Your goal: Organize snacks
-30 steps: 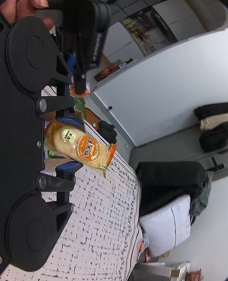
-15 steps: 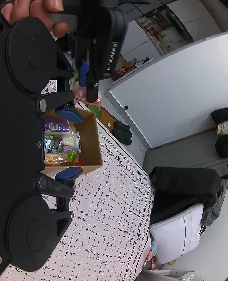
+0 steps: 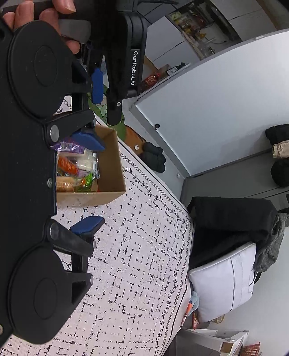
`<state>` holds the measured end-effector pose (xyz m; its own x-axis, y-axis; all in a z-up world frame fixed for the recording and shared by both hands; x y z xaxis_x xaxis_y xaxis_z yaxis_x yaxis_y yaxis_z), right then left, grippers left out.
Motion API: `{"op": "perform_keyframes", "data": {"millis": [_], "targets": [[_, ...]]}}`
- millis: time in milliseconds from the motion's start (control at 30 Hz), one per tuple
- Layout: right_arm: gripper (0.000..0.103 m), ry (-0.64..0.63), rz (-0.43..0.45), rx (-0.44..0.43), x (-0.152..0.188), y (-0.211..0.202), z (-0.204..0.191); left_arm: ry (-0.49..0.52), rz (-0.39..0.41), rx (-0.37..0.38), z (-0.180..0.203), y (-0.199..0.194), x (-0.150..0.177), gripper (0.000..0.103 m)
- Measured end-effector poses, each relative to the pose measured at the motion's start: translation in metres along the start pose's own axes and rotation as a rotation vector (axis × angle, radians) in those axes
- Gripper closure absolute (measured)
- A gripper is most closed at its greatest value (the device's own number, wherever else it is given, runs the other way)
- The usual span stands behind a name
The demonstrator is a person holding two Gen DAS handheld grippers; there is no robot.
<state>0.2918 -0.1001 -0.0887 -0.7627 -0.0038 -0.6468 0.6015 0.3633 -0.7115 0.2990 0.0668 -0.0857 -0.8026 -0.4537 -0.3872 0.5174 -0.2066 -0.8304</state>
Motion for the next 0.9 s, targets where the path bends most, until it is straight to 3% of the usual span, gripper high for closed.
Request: {"op": "perform_keyframes", "data": {"millis": [100, 233, 400, 633, 900], "targets": [[0.031, 0.0, 0.006, -0.012, 0.0, -0.004, -0.003, -0.001, 0.01, -0.016, -0.004, -0.009, 0.001, 0.049], [0.026, -0.005, 0.012, -0.024, 0.001, -0.012, -0.006, 0.013, 0.029, -0.043, -0.009, -0.022, 0.004, 0.034], [0.021, 0.017, 0.028, -0.02, 0.003, -0.029, -0.001, 0.046, 0.04, -0.064, -0.009, -0.04, 0.012, 0.026], [0.0, 0.032, 0.068, 0.002, 0.014, -0.062, 0.007, 0.134, 0.07, -0.1, -0.002, -0.067, 0.033, 0.016], [0.0, 0.084, 0.094, 0.018, 0.036, -0.096, 0.025, 0.235, 0.08, -0.141, 0.003, -0.089, 0.069, 0.01]]}}
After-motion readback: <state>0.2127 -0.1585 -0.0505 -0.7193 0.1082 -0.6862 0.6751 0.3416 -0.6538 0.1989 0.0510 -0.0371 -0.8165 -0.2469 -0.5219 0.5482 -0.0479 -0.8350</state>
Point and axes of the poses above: each gripper's, at about its wrist camera, not at the fingertips, and y roughly the way its jaws point, z to its right, x to its underside, the point moved 7 cm from there along y, roughly the way its jaws point, and after that the axes turned 6 degrees about -z, right-handed, at the moved point
